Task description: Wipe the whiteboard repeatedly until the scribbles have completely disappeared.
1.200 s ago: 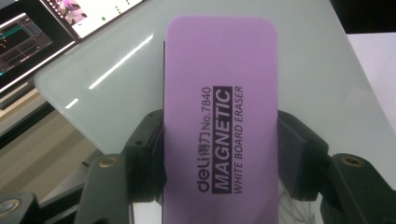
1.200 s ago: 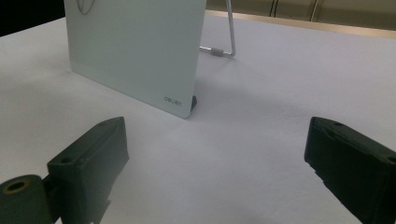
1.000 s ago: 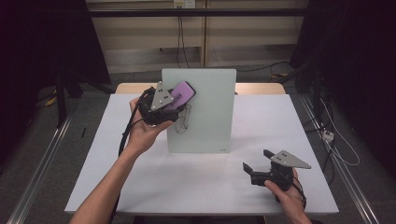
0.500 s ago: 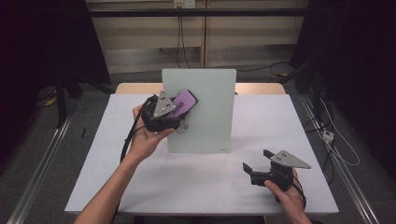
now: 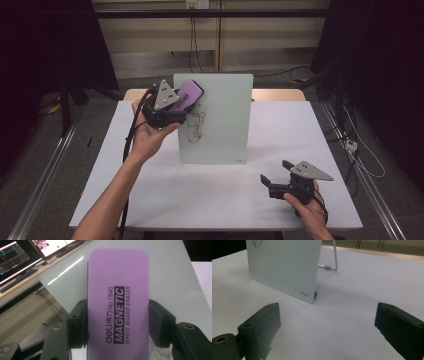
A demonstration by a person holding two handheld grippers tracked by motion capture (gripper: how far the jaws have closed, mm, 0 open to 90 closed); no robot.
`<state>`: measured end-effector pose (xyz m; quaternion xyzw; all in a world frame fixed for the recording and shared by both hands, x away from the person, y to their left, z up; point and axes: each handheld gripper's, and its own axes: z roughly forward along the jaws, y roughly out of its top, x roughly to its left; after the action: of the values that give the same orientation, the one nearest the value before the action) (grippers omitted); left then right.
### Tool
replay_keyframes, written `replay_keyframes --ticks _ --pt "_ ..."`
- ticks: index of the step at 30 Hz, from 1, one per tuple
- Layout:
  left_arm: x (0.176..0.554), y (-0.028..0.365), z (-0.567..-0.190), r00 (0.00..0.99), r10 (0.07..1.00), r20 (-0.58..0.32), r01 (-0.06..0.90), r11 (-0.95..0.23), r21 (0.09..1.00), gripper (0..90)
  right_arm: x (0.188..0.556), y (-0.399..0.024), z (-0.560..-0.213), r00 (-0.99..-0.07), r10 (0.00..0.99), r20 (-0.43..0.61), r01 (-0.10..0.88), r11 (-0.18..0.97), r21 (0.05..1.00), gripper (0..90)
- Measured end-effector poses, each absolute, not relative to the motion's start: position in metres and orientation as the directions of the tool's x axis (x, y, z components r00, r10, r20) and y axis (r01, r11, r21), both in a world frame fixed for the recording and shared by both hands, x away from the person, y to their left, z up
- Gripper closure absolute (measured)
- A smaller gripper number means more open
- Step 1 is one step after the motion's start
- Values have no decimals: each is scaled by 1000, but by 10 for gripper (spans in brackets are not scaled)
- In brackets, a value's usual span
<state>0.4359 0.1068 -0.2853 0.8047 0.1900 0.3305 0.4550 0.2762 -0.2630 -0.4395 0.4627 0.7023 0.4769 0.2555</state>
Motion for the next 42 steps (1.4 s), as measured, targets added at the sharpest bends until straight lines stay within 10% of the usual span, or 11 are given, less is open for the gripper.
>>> replay_keyframes --ticks 27,42 --pt "412 83 -339 755 507 416 -22 -615 788 412 275 -262 -439 -446 892 80 405 121 906 66" --pt "422 109 -312 693 633 345 44 -515 856 413 274 -263 -439 -442 893 80 401 117 908 66"
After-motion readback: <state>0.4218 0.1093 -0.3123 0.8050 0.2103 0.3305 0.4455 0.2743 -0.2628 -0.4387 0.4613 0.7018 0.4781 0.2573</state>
